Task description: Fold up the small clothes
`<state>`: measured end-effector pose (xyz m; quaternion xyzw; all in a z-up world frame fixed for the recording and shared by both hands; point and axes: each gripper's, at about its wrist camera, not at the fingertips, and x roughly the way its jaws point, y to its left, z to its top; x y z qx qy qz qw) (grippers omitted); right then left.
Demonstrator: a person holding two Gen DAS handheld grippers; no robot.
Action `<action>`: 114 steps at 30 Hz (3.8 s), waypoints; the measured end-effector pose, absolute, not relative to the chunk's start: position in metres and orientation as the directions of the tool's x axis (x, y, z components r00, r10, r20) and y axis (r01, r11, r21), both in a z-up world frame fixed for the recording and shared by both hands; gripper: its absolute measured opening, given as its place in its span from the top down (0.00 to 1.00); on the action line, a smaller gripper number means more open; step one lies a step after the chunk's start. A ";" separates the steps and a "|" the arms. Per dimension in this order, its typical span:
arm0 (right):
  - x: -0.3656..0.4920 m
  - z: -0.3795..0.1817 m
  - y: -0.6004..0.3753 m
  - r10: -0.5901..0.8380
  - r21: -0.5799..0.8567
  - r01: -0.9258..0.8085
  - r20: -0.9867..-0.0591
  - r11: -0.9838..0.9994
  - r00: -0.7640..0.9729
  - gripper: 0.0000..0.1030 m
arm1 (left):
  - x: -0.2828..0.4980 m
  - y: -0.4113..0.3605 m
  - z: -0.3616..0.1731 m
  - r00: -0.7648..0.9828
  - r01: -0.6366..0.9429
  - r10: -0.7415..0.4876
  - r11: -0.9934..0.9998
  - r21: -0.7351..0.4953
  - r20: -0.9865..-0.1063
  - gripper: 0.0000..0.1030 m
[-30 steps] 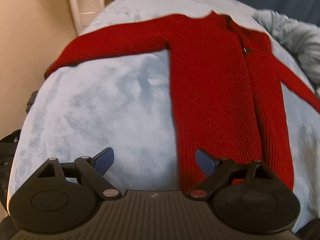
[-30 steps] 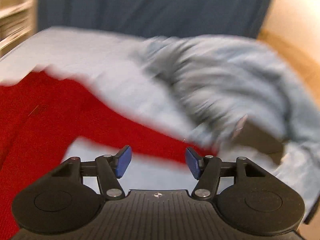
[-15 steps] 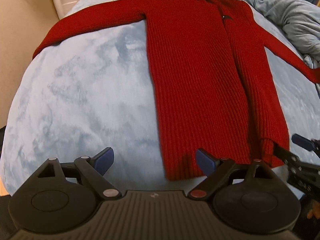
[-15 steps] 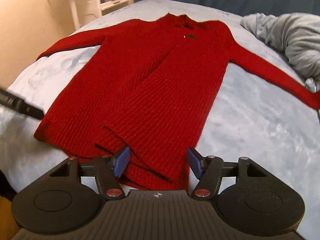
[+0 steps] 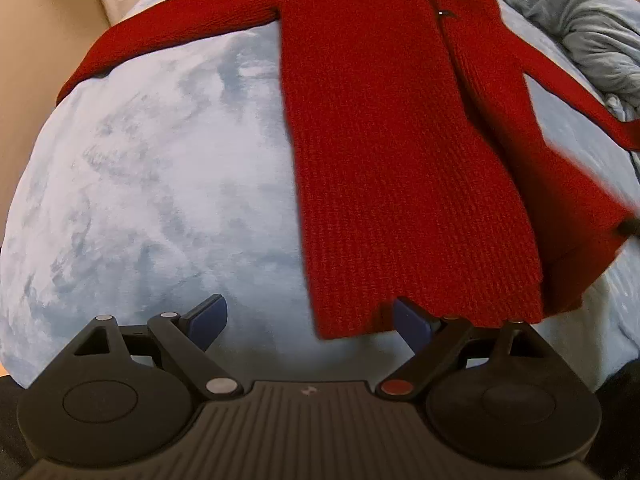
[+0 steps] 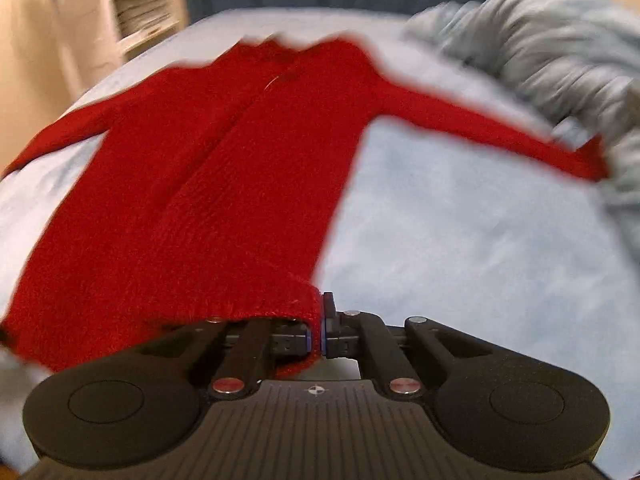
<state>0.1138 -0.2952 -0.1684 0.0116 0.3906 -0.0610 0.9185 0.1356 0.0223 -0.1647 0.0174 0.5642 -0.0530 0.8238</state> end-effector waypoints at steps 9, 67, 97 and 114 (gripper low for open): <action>0.162 -0.158 -0.448 -0.416 -0.269 0.330 -0.724 0.905 0.550 0.97 | 0.127 -0.009 -0.178 0.344 0.190 -0.106 0.981 -0.041 -0.933 0.09; 0.015 -0.154 -0.376 -0.061 0.105 0.315 -0.877 0.943 0.477 0.98 | 0.097 0.113 -0.151 0.476 0.022 0.184 0.975 0.221 -0.860 1.00; 0.038 -0.209 -0.371 0.084 0.220 0.340 -0.924 0.914 0.373 0.71 | 0.121 0.104 -0.167 0.448 0.033 -0.089 0.996 -0.083 -0.889 0.15; 0.002 -0.138 -0.362 -0.009 0.131 0.272 -0.888 0.953 0.460 0.93 | 0.104 0.086 -0.119 0.483 0.089 -0.116 0.993 -0.083 -0.868 0.81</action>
